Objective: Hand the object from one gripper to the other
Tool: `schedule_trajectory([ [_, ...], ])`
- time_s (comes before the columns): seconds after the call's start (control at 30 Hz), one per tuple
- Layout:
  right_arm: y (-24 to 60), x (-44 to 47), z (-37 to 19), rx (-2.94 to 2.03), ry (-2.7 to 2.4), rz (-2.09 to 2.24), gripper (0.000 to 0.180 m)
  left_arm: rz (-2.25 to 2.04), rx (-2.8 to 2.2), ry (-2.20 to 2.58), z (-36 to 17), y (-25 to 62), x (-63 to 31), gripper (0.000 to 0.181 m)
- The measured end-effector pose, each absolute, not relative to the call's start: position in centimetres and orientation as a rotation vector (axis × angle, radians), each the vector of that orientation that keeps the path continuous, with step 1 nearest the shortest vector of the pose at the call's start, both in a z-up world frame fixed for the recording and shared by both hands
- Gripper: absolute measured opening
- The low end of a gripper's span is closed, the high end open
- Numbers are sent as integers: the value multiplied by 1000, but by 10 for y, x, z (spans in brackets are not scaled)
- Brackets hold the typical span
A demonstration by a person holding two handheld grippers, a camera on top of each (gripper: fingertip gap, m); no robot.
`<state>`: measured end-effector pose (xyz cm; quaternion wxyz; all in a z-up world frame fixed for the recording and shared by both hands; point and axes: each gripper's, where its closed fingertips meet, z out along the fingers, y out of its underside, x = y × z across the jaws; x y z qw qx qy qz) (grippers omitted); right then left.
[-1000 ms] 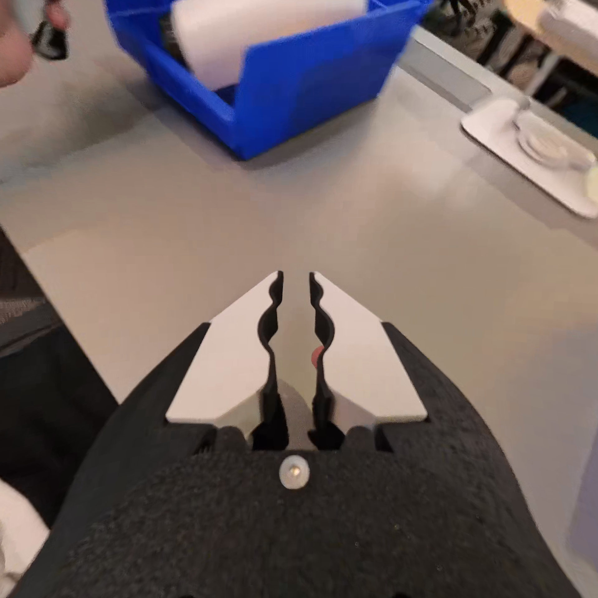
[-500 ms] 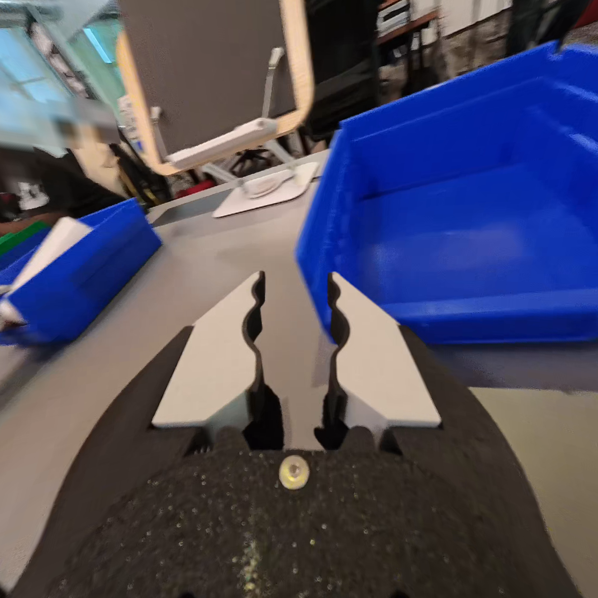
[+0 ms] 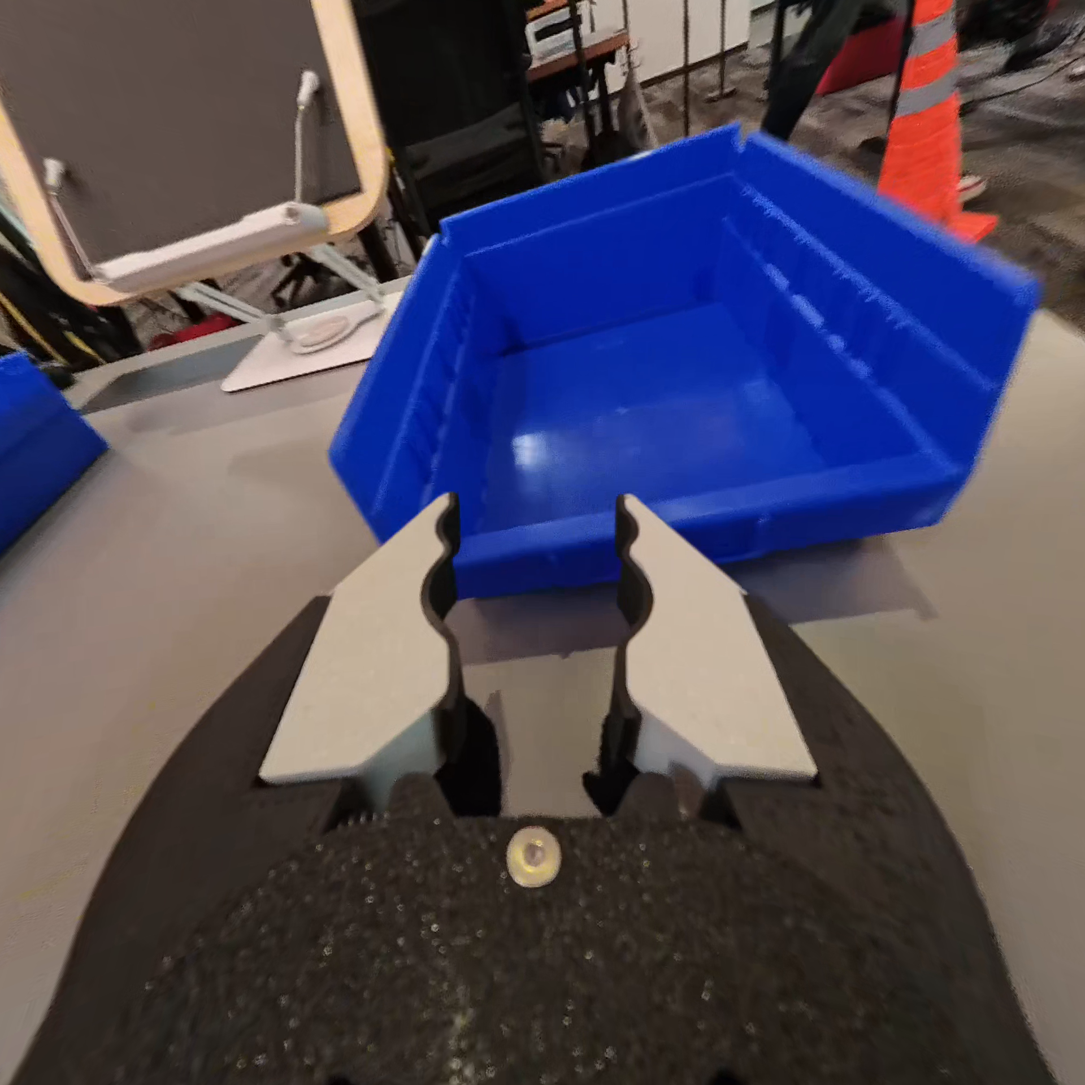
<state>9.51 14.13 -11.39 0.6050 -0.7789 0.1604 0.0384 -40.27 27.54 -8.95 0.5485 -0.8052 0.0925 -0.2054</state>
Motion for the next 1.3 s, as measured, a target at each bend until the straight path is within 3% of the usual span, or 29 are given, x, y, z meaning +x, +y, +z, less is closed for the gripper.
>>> schedule_trajectory([
  [0.13, 143, 129, -114, -1811, 362, -31, 53, -353, -1930, 169, -113, 279, -443, 22],
  [0.23, 146, 126, -128, -1835, 419, 61, 52, -501, -1957, 165, -107, 280, -447, 33],
  [0.57, 156, 105, -131, -1837, 417, 165, 40, -428, -1993, 241, -121, 280, -453, 34],
  [1.3, 164, 104, -133, -1829, 414, 197, 37, -445, -2042, 291, -135, 281, -445, 29],
])
